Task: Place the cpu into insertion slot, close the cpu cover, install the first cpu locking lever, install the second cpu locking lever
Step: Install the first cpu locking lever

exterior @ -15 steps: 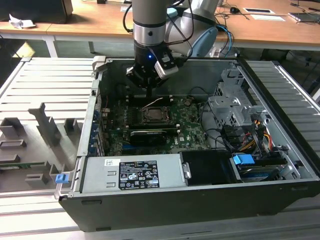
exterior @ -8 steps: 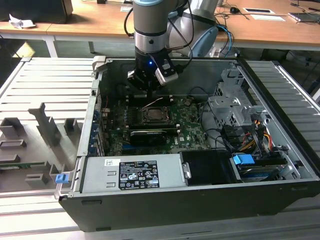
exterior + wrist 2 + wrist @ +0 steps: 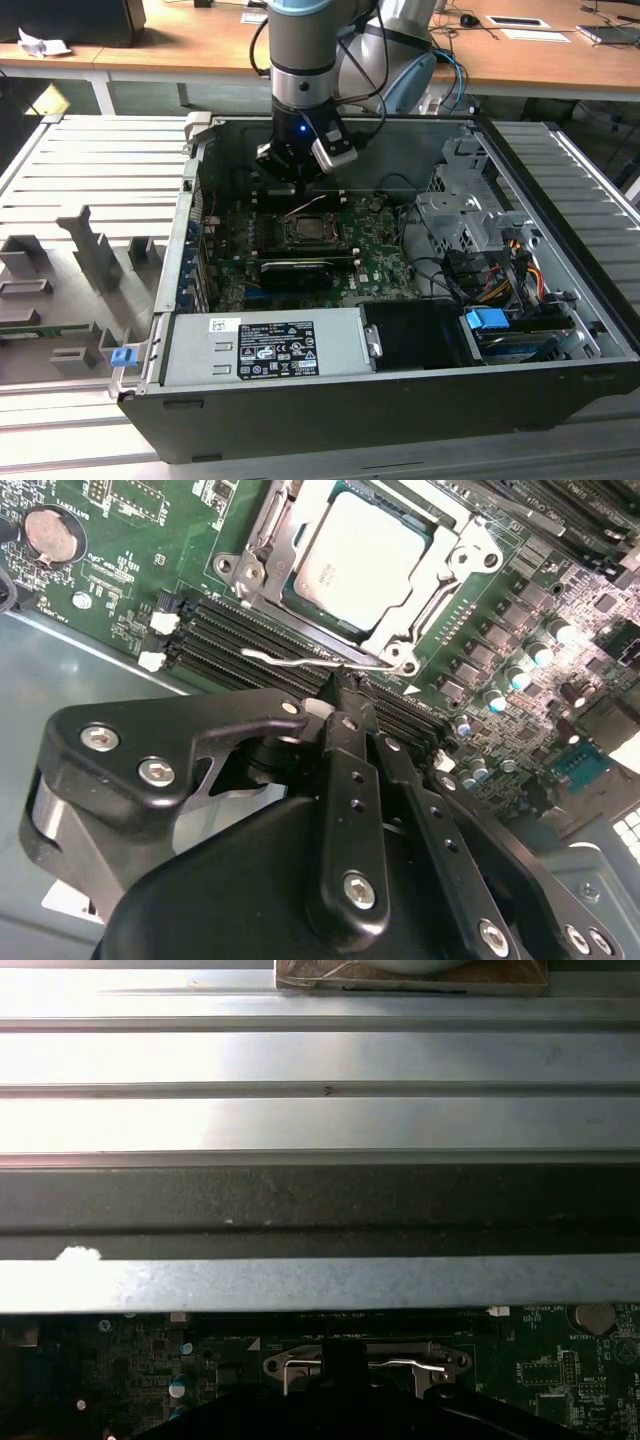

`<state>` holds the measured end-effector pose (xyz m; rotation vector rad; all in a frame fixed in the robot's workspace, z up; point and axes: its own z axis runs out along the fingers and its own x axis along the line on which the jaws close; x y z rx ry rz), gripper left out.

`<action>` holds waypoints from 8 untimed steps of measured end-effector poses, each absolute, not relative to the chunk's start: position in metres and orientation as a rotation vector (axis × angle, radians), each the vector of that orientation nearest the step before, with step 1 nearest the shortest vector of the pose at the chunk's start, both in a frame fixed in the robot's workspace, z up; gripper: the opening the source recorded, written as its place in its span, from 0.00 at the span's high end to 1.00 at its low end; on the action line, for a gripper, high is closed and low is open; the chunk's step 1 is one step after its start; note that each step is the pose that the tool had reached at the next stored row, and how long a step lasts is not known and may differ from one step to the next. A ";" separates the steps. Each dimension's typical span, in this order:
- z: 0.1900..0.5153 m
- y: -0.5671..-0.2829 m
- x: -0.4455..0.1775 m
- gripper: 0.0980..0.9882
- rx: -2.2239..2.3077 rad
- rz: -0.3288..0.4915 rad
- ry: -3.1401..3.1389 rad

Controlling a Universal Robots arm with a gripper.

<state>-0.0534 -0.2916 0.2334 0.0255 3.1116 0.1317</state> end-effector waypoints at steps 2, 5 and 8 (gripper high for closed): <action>0.233 -0.292 -0.052 0.99 0.026 0.132 3.112; 0.232 -0.292 -0.049 0.99 0.025 0.132 3.112; 0.232 -0.292 -0.048 0.99 0.022 0.132 3.112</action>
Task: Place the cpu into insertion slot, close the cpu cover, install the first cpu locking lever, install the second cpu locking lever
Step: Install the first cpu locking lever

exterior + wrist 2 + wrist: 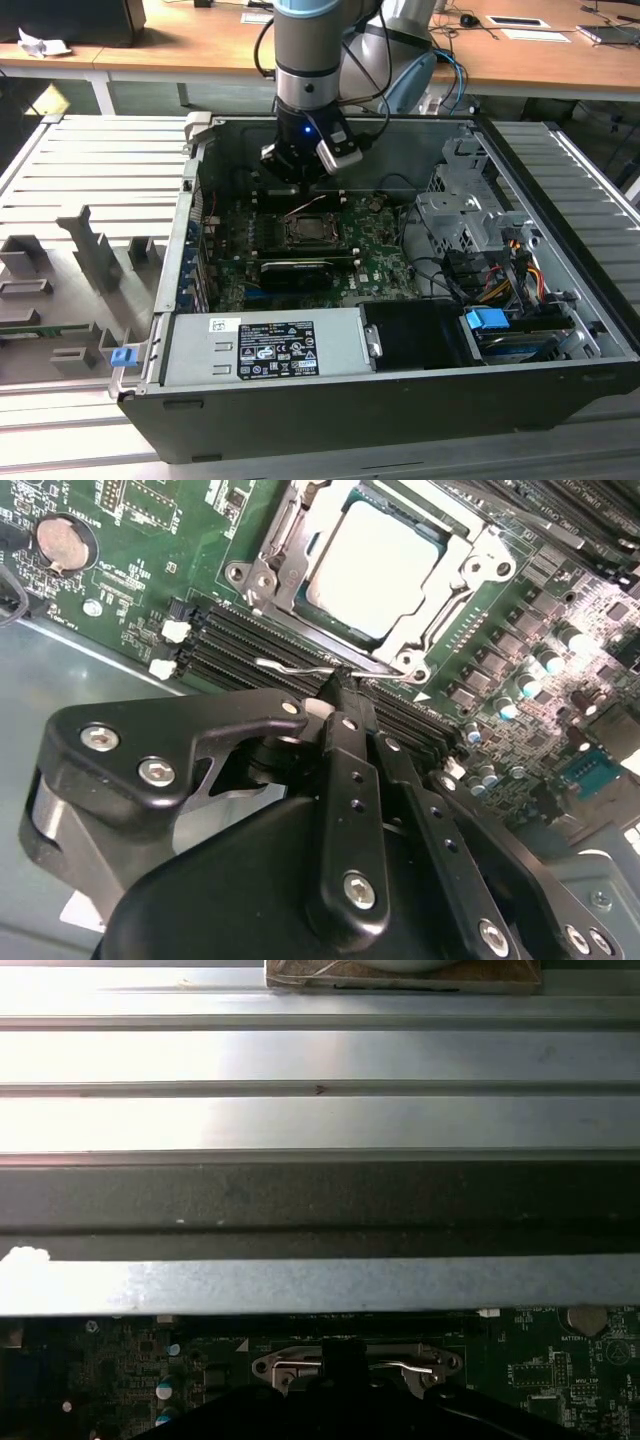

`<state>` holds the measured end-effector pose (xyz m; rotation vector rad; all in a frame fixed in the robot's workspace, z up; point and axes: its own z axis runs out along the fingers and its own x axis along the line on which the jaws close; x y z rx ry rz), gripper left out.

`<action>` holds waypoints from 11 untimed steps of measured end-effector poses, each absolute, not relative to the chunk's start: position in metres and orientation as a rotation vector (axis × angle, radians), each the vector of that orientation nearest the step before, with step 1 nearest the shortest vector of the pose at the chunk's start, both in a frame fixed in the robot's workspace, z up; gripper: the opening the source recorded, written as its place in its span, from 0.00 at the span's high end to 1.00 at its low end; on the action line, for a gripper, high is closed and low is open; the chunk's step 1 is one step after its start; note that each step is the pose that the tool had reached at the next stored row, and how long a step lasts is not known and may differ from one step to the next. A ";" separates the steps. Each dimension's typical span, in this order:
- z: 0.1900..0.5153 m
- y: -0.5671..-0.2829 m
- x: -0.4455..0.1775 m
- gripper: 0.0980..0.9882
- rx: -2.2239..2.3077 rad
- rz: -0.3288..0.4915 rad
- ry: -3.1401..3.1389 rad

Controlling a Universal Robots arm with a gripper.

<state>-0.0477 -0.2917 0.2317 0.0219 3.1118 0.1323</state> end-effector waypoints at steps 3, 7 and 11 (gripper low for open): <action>0.231 -0.292 -0.047 0.99 -0.027 0.137 3.113; 0.228 -0.290 -0.042 0.99 -0.042 0.138 3.113; 0.226 -0.287 -0.042 0.99 -0.042 0.138 3.113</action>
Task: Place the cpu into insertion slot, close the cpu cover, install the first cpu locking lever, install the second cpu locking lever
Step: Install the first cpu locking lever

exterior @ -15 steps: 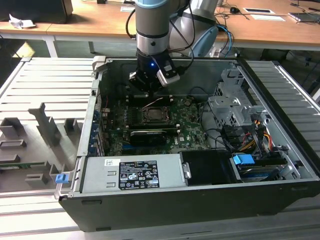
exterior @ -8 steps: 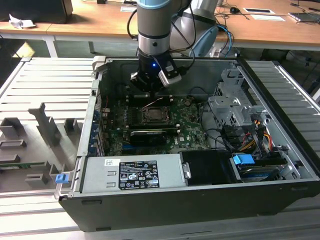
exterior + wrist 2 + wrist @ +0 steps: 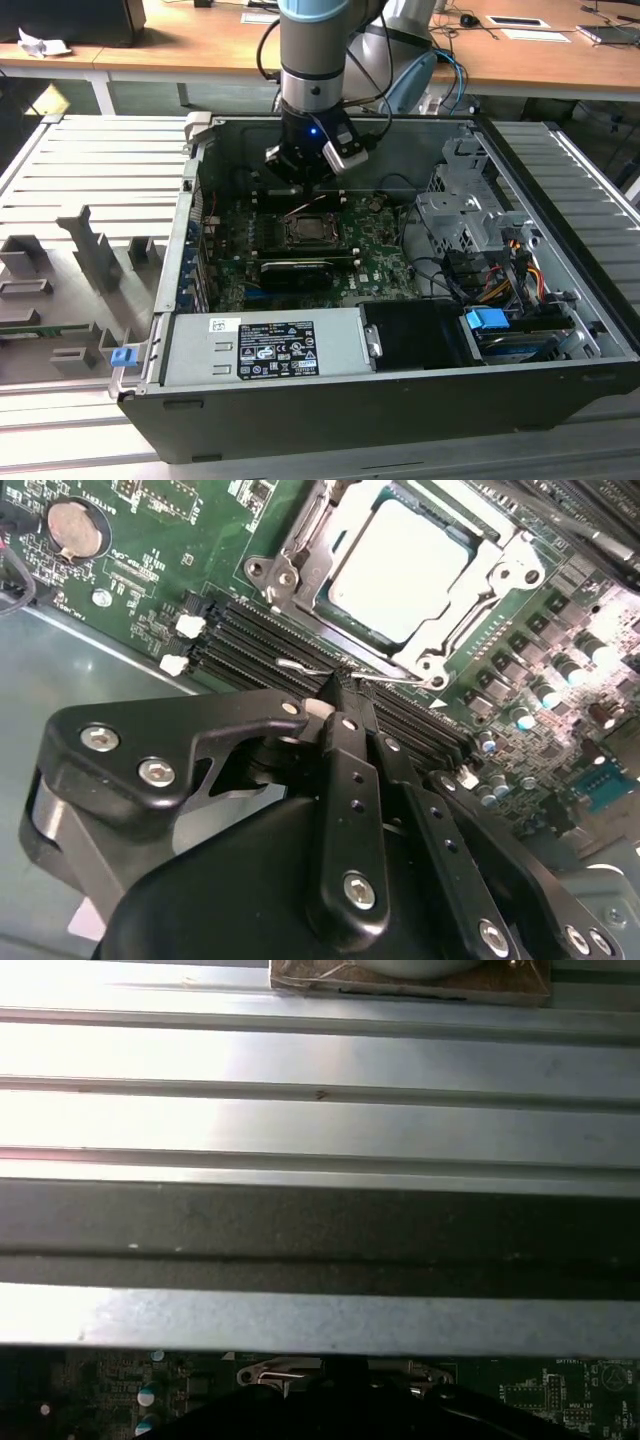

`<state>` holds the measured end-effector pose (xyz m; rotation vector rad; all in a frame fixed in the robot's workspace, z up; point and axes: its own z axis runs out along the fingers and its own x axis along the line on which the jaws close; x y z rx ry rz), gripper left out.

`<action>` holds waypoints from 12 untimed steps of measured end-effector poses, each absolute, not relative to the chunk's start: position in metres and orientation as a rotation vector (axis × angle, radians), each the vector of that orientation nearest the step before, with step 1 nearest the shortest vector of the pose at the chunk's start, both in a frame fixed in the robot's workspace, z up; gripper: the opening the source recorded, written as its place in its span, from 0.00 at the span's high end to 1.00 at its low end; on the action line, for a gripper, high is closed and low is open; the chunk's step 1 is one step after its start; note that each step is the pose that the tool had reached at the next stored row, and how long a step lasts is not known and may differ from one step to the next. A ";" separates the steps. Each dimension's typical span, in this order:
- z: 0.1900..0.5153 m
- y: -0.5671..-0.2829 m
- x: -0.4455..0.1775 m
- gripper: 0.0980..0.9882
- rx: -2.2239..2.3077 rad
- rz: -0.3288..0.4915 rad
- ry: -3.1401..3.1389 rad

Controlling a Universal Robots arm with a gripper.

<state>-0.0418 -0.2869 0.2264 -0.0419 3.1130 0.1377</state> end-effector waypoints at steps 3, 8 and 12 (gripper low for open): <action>0.223 -0.286 -0.039 0.99 -0.042 0.138 3.113; 0.217 -0.286 -0.031 0.99 -0.042 0.136 3.113; 0.215 -0.286 -0.031 0.99 -0.042 0.135 3.113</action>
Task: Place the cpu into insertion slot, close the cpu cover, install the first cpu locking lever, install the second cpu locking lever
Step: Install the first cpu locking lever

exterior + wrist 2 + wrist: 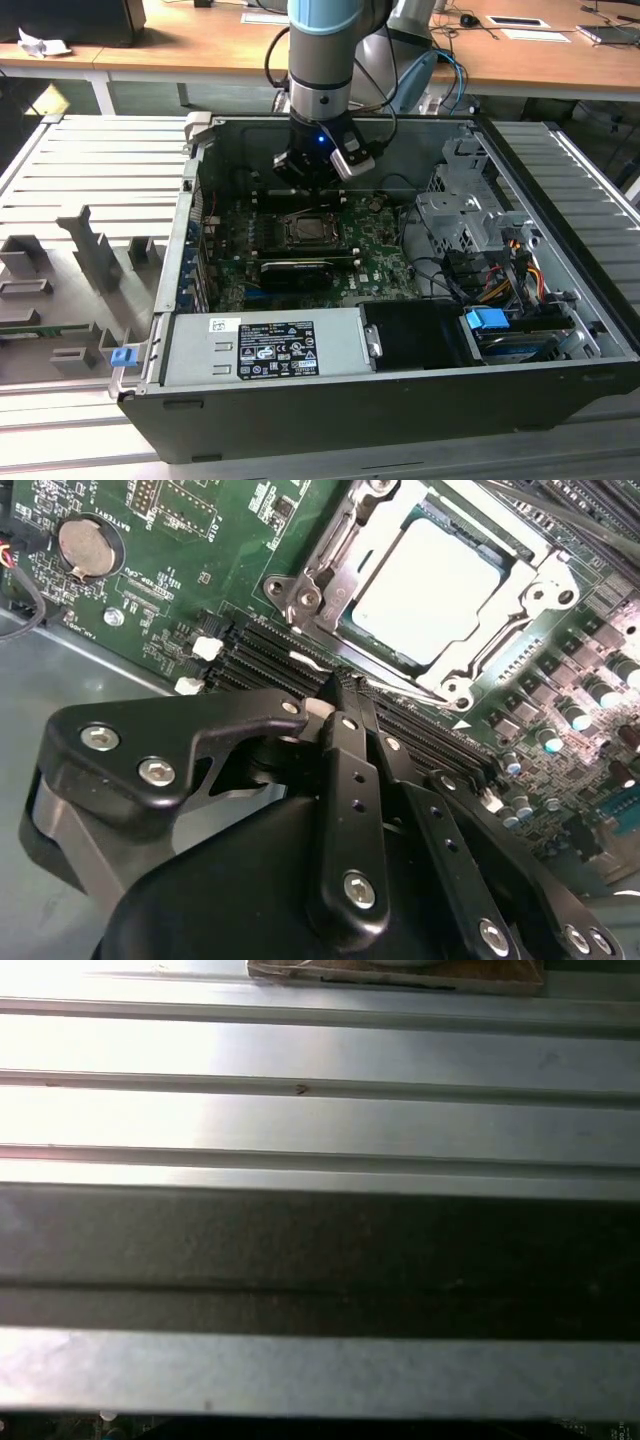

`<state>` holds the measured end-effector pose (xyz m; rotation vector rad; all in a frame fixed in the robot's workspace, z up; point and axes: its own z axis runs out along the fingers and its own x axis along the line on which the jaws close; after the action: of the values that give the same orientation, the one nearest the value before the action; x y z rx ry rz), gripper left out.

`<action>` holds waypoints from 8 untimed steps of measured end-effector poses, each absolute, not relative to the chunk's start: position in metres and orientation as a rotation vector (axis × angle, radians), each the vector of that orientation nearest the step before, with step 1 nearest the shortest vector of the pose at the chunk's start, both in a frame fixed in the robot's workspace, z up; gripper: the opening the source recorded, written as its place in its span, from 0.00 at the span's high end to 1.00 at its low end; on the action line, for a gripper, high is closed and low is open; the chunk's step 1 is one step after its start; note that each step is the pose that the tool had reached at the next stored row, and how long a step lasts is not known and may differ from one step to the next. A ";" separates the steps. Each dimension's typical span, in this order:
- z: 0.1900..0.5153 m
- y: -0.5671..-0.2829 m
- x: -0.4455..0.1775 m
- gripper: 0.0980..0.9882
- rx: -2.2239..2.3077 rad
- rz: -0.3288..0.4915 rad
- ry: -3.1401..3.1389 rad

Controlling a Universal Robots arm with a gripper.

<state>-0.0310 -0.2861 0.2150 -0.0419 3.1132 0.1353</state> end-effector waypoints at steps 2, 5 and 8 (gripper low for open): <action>0.214 -0.286 -0.031 0.99 -0.042 0.134 3.113; 0.212 -0.286 -0.030 0.99 -0.042 0.134 3.113; 0.210 -0.286 -0.029 0.99 -0.042 0.134 3.113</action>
<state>-0.0289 -0.2858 0.2100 -0.0419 3.1133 0.1340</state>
